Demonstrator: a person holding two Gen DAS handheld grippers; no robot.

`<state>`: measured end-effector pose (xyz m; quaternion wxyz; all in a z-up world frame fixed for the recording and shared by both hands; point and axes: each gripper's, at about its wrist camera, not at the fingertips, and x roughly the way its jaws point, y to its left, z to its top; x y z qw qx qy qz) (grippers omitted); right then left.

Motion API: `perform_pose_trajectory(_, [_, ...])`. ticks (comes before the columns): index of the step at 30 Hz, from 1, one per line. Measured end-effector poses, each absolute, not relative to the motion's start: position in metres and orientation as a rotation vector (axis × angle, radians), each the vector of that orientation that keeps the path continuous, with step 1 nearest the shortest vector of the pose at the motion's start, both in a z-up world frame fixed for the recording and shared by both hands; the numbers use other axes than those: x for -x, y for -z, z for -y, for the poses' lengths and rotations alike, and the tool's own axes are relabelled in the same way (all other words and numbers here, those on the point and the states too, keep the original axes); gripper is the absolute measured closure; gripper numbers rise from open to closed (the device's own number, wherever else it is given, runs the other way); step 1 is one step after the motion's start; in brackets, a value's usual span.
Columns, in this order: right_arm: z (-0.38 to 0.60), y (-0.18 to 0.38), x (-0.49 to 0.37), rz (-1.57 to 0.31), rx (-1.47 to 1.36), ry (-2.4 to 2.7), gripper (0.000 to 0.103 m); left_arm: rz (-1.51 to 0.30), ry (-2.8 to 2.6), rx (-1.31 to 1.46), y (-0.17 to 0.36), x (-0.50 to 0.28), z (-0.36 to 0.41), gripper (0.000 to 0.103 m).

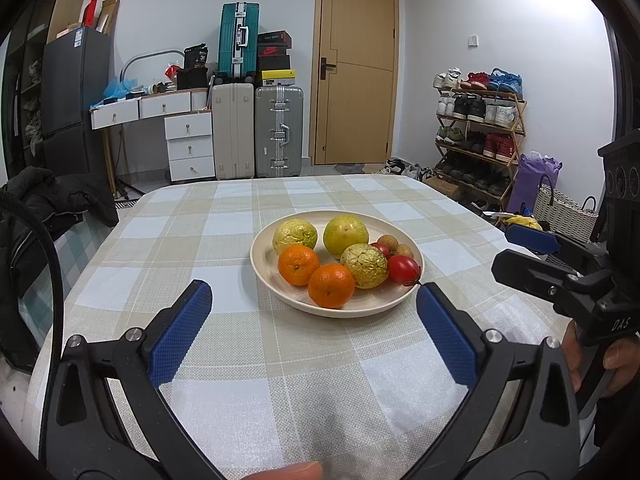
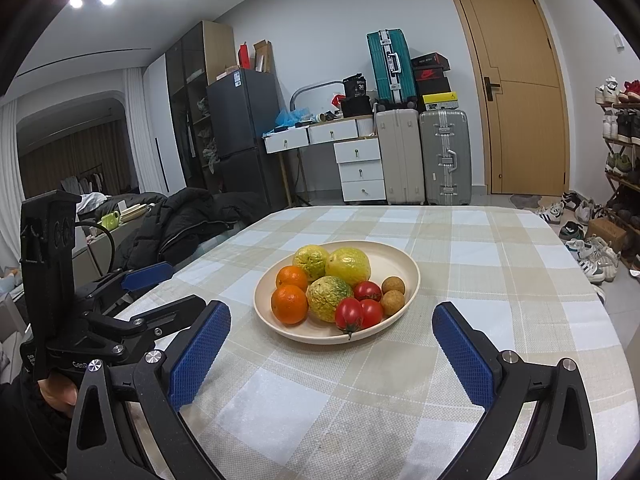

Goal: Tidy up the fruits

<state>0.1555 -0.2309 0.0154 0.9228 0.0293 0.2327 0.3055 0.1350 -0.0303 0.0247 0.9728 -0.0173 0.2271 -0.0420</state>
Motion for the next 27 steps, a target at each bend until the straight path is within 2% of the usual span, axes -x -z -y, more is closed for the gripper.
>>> perform_pose_trajectory(27, [0.2314,-0.0152,-0.1553,-0.477,-0.059,-0.626,0.0,-0.451,0.091,0.027,-0.0253,-0.1353,0.0335,0.001])
